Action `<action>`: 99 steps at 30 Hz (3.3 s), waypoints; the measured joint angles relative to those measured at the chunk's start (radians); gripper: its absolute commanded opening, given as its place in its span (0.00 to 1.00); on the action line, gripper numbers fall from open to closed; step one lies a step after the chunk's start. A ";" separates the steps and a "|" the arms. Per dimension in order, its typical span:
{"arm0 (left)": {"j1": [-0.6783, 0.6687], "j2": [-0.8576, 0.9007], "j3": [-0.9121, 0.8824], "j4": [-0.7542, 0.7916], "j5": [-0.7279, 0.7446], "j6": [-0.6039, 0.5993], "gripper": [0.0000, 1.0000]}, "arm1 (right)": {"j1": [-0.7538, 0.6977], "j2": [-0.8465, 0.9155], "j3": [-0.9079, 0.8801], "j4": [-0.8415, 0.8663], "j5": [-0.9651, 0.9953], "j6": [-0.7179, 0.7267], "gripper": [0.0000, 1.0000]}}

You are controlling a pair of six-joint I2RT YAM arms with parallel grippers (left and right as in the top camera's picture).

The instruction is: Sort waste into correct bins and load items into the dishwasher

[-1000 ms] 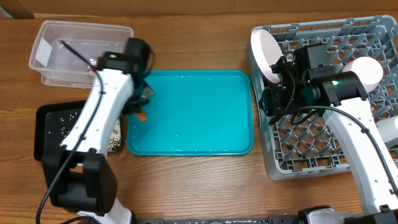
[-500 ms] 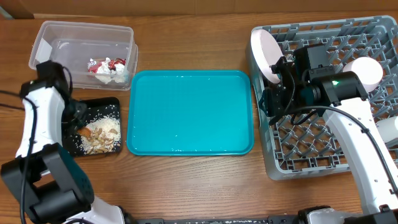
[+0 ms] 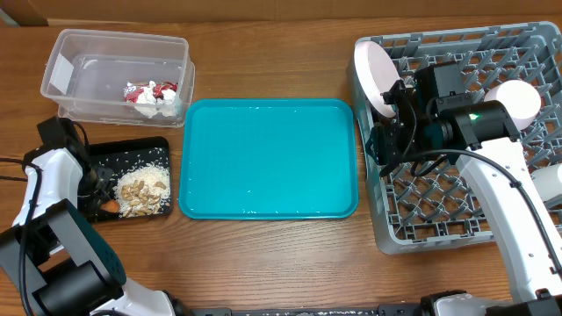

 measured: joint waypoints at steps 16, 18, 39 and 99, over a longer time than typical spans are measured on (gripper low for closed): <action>0.000 0.063 -0.006 -0.005 0.000 0.019 0.55 | 0.000 0.000 0.000 -0.007 0.000 0.000 0.61; 0.000 0.063 -0.006 -0.011 0.000 0.026 0.63 | 0.000 0.000 0.000 -0.007 0.000 0.000 0.61; -0.480 -0.046 0.454 -0.332 0.220 0.478 1.00 | 0.000 0.010 0.000 0.444 -0.093 0.000 1.00; -0.577 -1.170 -0.150 -0.289 0.224 0.536 1.00 | -0.137 -1.129 -0.891 0.846 0.091 0.074 1.00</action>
